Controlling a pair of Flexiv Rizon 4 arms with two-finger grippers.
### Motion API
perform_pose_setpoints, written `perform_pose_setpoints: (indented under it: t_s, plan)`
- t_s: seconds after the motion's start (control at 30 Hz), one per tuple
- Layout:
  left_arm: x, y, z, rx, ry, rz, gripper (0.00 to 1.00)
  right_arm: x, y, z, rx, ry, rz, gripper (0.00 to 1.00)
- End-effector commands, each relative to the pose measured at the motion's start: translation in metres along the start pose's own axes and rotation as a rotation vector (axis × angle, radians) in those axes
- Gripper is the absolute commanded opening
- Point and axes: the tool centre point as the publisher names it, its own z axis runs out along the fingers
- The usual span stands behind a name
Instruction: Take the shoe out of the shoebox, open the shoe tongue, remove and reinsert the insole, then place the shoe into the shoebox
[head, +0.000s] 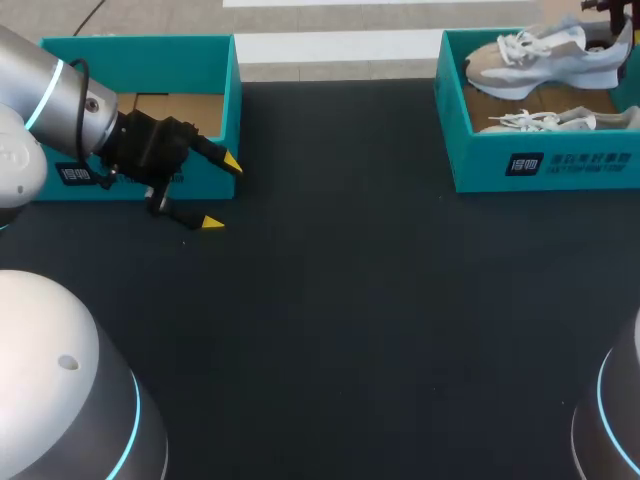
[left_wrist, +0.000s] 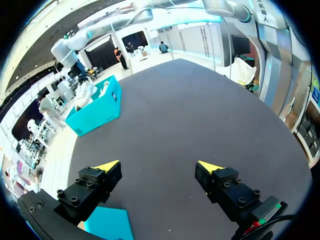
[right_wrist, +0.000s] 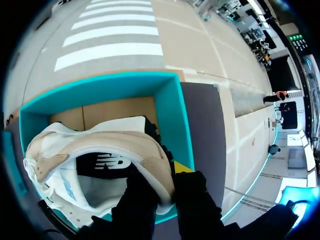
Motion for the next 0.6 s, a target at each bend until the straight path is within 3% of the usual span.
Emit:
perform_pose_setpoints:
  t_s: [0.03, 0.37, 0.6]
  plan:
    - [0.001, 0.000, 0.000, -0.002, -0.001, 0.000, 1.00, 0.005, 0.013, 0.019, 0.019, 0.009, 0.019, 0.00]
    - [0.001, 0.000, 0.000, -0.002, -0.001, 0.000, 1.00, 0.012, 0.028, 0.050, 0.034, 0.006, 0.019, 0.00]
    - [0.001, 0.000, 0.000, -0.002, -0.001, 0.000, 1.00, 0.021, 0.028, 0.069, 0.057, 0.009, 0.010, 0.00]
